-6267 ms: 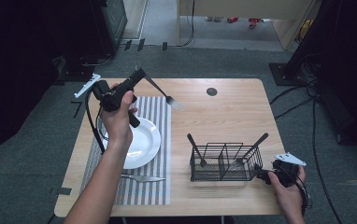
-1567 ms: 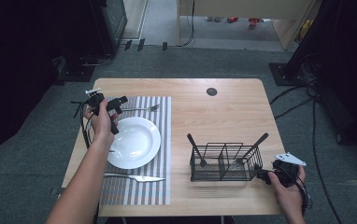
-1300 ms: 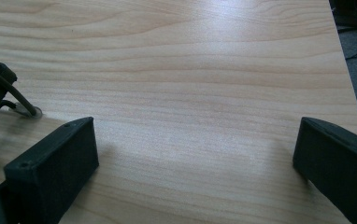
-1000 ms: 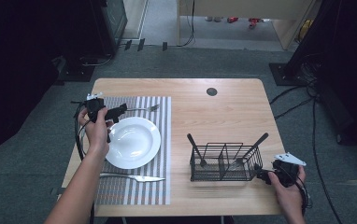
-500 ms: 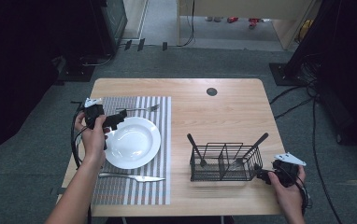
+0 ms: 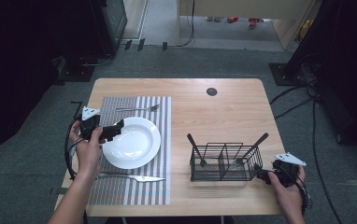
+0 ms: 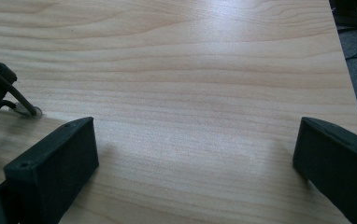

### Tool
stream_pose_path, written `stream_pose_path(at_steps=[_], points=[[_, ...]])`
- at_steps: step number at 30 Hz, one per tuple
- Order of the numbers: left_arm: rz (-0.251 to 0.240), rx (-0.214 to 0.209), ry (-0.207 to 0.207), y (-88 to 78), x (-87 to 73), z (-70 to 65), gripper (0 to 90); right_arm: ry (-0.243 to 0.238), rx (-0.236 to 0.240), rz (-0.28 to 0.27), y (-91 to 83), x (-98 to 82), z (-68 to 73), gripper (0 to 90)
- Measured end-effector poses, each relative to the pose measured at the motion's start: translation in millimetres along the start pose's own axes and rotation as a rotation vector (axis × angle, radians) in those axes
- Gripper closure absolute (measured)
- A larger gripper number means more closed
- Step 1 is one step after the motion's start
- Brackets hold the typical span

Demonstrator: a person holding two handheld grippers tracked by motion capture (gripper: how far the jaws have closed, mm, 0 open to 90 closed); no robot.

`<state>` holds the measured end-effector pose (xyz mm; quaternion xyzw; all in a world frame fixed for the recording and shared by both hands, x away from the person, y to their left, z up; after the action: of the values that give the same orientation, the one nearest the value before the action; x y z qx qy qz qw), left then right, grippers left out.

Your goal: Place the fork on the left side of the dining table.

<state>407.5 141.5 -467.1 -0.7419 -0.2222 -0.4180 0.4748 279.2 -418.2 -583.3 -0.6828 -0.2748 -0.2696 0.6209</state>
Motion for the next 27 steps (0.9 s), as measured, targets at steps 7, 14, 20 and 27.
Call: stream_pose_path(at_steps=[7, 14, 20, 27], points=[[0.003, 0.015, 0.005, -10.5, -16.5, 6.0, 1.2, 0.000, 0.000, 0.000, 0.0, 0.0, 0.0, 0.0], [0.007, 0.013, 0.007, -24.9, -35.4, 11.9, 1.2, 0.000, 0.000, 0.000, 0.0, 0.0, 0.0, 0.0], [0.015, 0.003, -0.003, -35.7, -55.1, 16.8, 1.2, -0.001, -0.001, 0.002, -0.1, -0.1, -0.1, 0.0], [0.029, 0.015, -0.004, -48.0, -75.4, 24.1, 1.2, -0.001, -0.001, 0.002, -0.1, -0.1, -0.1, 0.0]])
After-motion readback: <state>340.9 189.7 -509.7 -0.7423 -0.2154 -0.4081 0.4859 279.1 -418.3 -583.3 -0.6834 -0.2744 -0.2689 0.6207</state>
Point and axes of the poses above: each handheld gripper's, and its own axes: y roughly forward along the jaws, x roughly out of its top, z roughly to its left, the point moved 8 cm from there along y, roughly forward along the jaws, and after that the axes turned 9 degrees about -x, right-handed, at the moved point
